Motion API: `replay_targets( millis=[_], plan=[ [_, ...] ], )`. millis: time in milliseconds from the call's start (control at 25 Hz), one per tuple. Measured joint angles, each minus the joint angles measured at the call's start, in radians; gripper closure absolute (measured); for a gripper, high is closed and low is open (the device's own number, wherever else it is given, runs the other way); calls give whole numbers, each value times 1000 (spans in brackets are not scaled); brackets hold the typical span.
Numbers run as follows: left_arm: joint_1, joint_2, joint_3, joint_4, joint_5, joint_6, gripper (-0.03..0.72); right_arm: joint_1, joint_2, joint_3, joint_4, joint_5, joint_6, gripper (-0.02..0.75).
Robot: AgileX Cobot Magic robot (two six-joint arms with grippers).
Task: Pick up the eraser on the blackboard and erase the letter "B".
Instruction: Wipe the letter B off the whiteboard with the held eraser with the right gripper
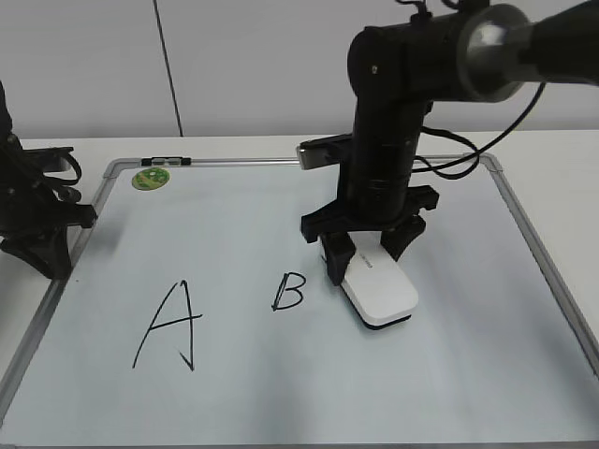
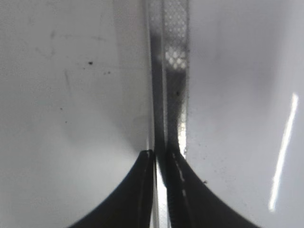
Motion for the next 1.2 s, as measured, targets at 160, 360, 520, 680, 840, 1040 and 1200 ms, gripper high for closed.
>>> replay_targets(
  millis=[160, 360, 520, 680, 840, 1040, 1200],
  plan=[
    [0, 0, 0, 0, 0, 0, 618, 37, 69, -67, -6, 4, 7, 221],
    [0, 0, 0, -2, 0, 0, 619, 57, 116, -114, -9, 4, 14, 222],
    [0, 0, 0, -4, 0, 0, 620, 63, 123, -116, -9, 4, 21, 222],
    [0, 0, 0, -10, 0, 0, 621, 67, 128, -118, -10, 4, 30, 222],
    [0, 0, 0, -14, 0, 0, 621, 70, 147, -127, -10, 13, 35, 222],
    [0, 0, 0, -18, 0, 0, 621, 93, 151, -127, -37, 13, 42, 222],
    [0, 0, 0, -19, 0, 1, 620, 134, 151, -130, -66, -1, 42, 222]
  ],
)
